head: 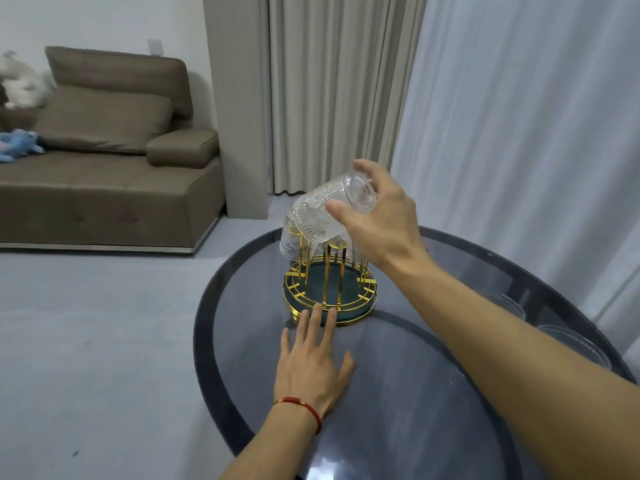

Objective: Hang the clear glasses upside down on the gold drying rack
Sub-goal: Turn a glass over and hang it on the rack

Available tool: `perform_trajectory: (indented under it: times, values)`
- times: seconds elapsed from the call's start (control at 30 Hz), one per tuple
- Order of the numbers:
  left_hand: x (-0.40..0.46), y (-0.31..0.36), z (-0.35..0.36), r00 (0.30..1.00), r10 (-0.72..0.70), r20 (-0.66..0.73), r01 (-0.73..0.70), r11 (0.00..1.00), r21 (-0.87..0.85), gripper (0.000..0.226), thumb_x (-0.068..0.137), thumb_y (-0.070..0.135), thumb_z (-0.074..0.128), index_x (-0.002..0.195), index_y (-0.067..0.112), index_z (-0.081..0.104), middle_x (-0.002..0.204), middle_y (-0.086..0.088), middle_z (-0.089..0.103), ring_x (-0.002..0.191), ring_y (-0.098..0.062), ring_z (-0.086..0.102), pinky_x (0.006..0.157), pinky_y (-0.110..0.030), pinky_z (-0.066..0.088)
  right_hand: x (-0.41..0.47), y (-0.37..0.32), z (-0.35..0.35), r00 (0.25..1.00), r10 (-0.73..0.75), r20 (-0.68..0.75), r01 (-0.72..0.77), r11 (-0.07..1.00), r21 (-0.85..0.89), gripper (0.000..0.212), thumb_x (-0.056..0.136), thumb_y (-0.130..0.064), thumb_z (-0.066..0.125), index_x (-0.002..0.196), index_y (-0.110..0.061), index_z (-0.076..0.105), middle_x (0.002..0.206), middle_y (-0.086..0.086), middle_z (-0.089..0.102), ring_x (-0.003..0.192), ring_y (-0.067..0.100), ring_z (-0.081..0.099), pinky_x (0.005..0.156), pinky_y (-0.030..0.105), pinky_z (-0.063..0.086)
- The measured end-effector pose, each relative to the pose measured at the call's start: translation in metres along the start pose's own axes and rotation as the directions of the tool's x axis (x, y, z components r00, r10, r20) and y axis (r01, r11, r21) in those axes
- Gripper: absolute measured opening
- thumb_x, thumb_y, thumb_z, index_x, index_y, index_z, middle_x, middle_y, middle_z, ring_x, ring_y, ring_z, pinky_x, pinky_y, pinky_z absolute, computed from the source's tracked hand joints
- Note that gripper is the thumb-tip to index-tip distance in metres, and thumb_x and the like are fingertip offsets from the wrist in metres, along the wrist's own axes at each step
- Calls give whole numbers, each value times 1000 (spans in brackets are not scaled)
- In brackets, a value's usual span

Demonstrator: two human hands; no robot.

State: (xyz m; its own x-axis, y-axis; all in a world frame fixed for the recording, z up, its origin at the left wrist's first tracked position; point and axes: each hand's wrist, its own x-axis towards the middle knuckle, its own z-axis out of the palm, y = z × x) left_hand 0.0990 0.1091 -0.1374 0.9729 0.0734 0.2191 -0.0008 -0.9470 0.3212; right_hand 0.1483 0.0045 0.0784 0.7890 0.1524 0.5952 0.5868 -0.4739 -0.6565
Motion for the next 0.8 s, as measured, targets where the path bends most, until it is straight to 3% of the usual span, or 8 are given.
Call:
perform_trajectory:
  times: [0.1,0.33,0.47,0.63,0.8]
  values:
    - [2,-1,3,1000,0,-1,0,1000,12,78,98,62,26,158,33,-14,170,3,-16,155,-21,-15,126,-52,1,18,-3,22,997,-42,63,48,995,-91,66,92,-37,73,151,-23,46,144,10,57,134,26,51,112,43,43]
    - [2,-1,5,1000,6,-13,-6,1000,-22,76,99,59,27,159,31,-10,171,3,-12,156,-21,-9,126,-52,0,36,10,47,963,-106,247,180,937,-299,62,93,-42,68,150,-28,47,134,13,56,127,29,53,103,37,39]
    - [0,0,4,1000,9,-25,-10,999,-38,77,98,56,29,160,31,-8,171,3,-11,156,-22,-5,126,-52,1,36,22,59,938,-80,338,200,919,-339,63,94,-43,68,151,-29,46,131,12,54,124,31,53,98,34,37]
    - [-1,1,2,999,10,-36,-11,999,-44,74,99,54,30,160,31,-4,171,2,-8,156,-22,-1,126,-52,2,29,30,75,920,-5,392,155,922,-354,62,96,-43,65,151,-25,45,133,14,49,125,35,52,103,44,44]
    - [-1,2,1,999,9,-44,-11,999,-48,74,99,52,32,160,31,-3,171,2,-4,156,-21,4,126,-52,4,24,32,89,921,8,390,176,884,-434,56,94,-41,69,135,-13,43,127,15,41,99,37,60,78,37,44]
